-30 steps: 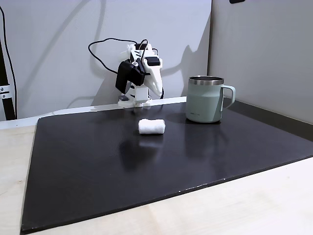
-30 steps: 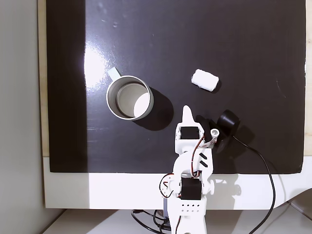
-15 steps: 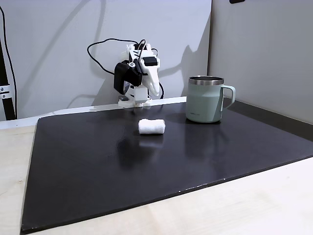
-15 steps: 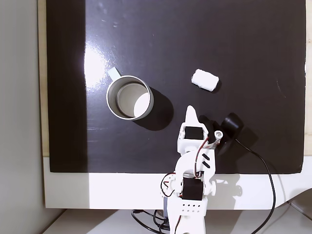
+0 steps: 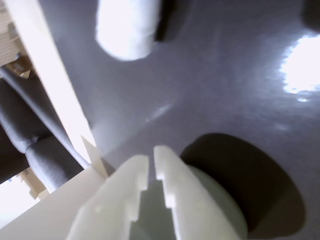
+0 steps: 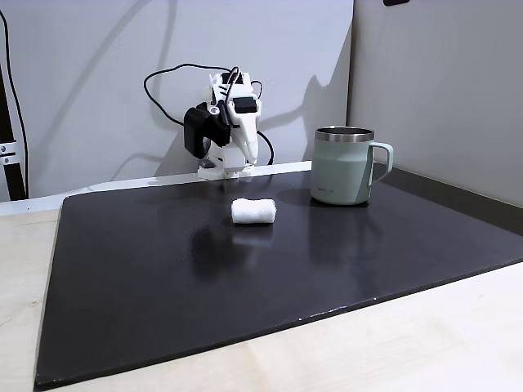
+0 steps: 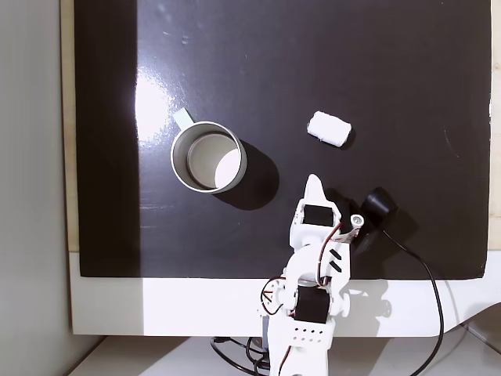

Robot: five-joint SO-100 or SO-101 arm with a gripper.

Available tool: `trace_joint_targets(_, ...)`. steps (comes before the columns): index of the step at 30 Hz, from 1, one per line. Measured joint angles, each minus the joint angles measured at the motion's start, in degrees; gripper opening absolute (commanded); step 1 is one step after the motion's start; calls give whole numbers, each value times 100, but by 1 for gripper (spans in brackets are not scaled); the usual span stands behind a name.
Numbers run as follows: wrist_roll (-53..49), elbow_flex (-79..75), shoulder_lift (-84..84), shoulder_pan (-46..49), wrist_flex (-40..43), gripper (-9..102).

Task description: Grasp a gauze and put it in the cup.

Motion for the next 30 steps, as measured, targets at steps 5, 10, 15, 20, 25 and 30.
trace_joint_targets(5, 272, -923, -1134, 62, 18, 0)
trace_joint_targets(10, 765, -2540, -3015, -272, 229, 0)
trace_joint_targets(15, 1459, -4623, -5010, -334, 1099, 0)
trace_joint_targets(20, 1925, -6724, -6794, -352, 2461, 3)
trace_joint_targets(25, 2224, -8200, -7980, -360, 3683, 6)
trace_joint_targets(30, 2382, -9070, -8640, -343, 4377, 9)
